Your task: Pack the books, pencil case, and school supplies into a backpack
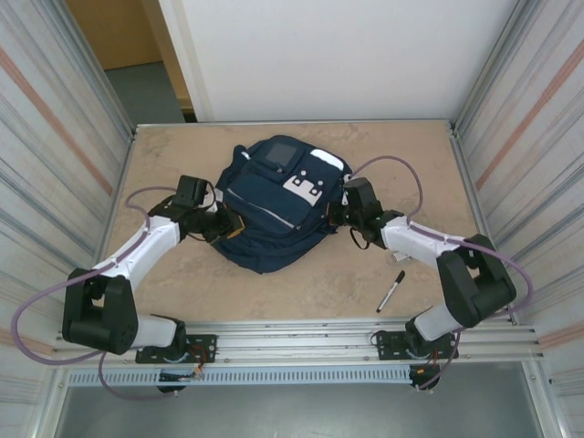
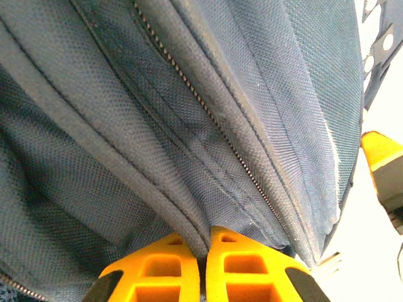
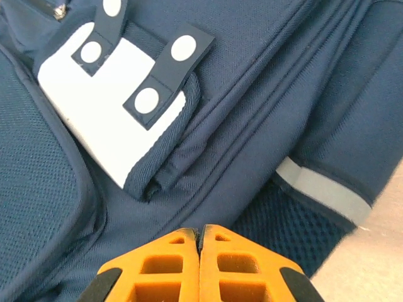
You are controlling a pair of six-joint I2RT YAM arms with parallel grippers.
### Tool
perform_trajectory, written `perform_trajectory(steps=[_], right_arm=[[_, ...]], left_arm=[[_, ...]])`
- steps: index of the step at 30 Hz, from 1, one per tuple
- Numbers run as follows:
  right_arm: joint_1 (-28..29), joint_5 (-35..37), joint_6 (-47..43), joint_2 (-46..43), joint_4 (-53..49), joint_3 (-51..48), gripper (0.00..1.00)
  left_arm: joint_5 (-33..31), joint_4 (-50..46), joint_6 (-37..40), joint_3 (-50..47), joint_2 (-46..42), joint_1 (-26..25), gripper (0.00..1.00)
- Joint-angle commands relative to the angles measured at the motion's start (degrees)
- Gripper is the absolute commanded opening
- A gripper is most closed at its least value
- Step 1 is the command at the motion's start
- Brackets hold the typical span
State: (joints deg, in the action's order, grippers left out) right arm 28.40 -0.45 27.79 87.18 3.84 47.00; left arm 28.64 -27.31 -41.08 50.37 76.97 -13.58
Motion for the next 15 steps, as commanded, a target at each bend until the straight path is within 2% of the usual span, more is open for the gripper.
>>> perform_trajectory(steps=[1,2,3,5,6,8,15], right_arm=[[-5.28,3.28,-2.75,1.62,-2.8,2.03,0.14],[-5.89,-0.47,-3.06,1.11,-2.87,1.78,0.27],[-6.37,-3.98,-2.91,0.25,-3.12,1.58,0.32],[-6.72,-8.3,-1.72,-3.11,-5.71,1.62,0.39],[-6.67,-8.81,-1.4,-4.7,-7.9,2.0,0.4],[-6.47,-8.77,-1.23,-8.59,-12.51,2.75,0.42],[-6.2,-7.56,-2.58,-15.75,-22.59,4.03,0.45]], left_arm=[[-3.38,-9.6,6.03,1.38,-0.7,2.29,0.0],[-2.05,-9.44,6.79,1.44,-0.85,2.25,0.0],[-1.44,-9.88,7.44,1.76,-1.15,2.12,0.04],[-4.33,-14.4,8.2,3.86,-2.41,0.9,0.39],[-6.91,-16.42,8.25,4.91,-3.18,-0.02,0.47],[-10.69,-19.23,6.98,6.43,-5.46,-1.77,0.52],[-11.2,-13.55,-2.77,5.82,-7.57,-2.32,0.53]])
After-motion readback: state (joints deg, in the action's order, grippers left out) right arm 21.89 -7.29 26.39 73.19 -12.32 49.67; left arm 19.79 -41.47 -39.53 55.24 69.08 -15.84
